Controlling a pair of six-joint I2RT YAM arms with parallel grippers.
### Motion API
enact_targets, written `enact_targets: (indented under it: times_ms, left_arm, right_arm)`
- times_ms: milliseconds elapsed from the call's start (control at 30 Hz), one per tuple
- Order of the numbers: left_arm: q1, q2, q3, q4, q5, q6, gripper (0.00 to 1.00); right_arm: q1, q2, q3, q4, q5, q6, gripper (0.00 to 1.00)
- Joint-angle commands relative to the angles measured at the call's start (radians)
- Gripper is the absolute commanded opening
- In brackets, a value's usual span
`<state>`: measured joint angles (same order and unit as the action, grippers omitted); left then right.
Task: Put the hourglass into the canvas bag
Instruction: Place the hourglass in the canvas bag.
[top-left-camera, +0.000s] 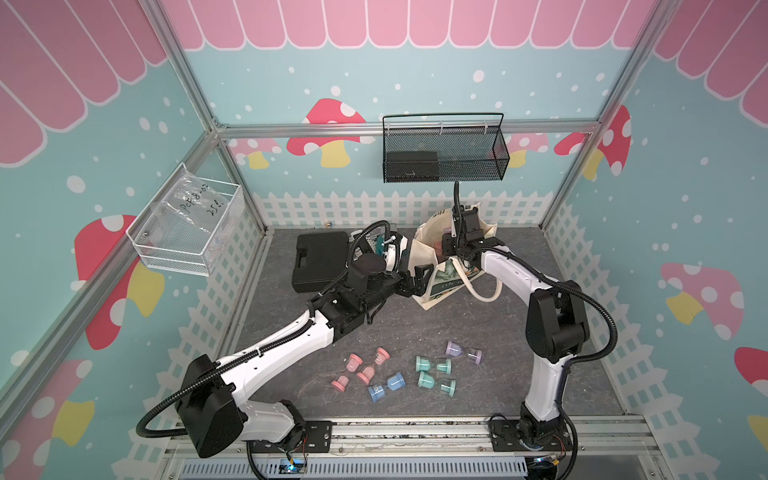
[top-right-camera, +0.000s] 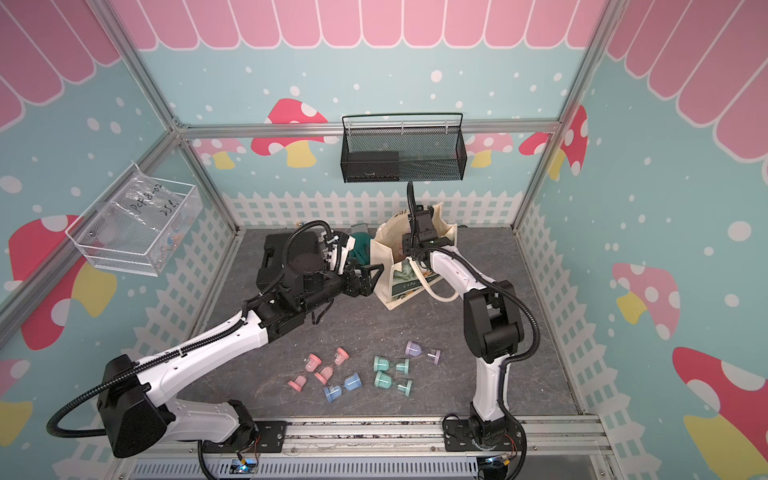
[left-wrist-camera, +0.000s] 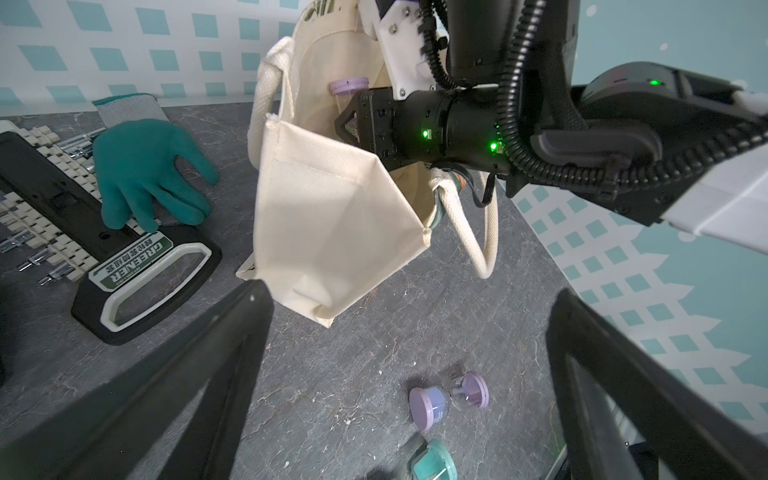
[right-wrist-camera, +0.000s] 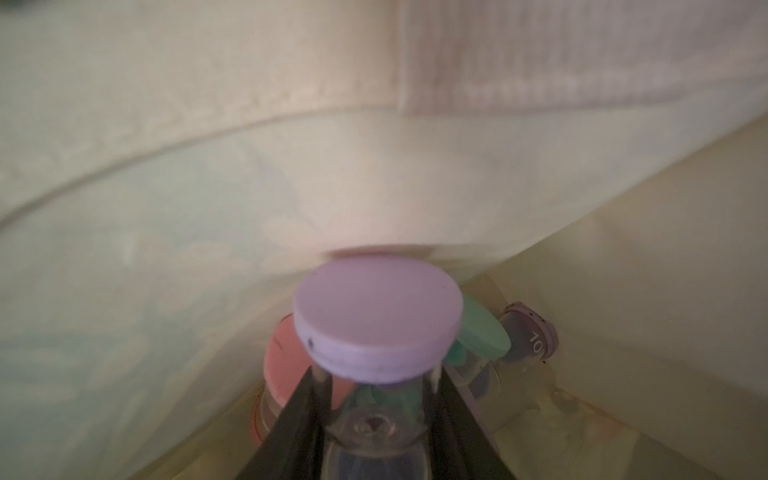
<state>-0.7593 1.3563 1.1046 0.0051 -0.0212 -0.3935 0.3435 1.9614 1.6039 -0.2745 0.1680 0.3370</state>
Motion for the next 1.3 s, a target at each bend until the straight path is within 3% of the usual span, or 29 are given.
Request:
enact_targets:
  times_ms: [0, 333, 600, 1267]
  left_arm:
    - [0.008, -0.009, -0.004, 0.020, 0.010, -0.010, 0.99]
    - [0.009, -0.020, -0.008, 0.019, 0.010, -0.012, 0.99]
    - [0.009, -0.031, -0.005, 0.018, 0.012, -0.015, 0.99]
    - [0.009, -0.099, -0.040, 0.000, 0.013, -0.038, 0.99]
  right_arm:
    - [0.018, 0.036, 0.016, -0.035, 0.006, 0.007, 0.33]
    - [0.022, -0.010, 0.043, -0.059, 0.008, 0.022, 0.49]
    - [0.023, -0.053, 0.068, -0.083, -0.022, 0.028, 0.56]
    - [0.025, -0.313, 0.033, -0.070, -0.230, 0.028, 0.70]
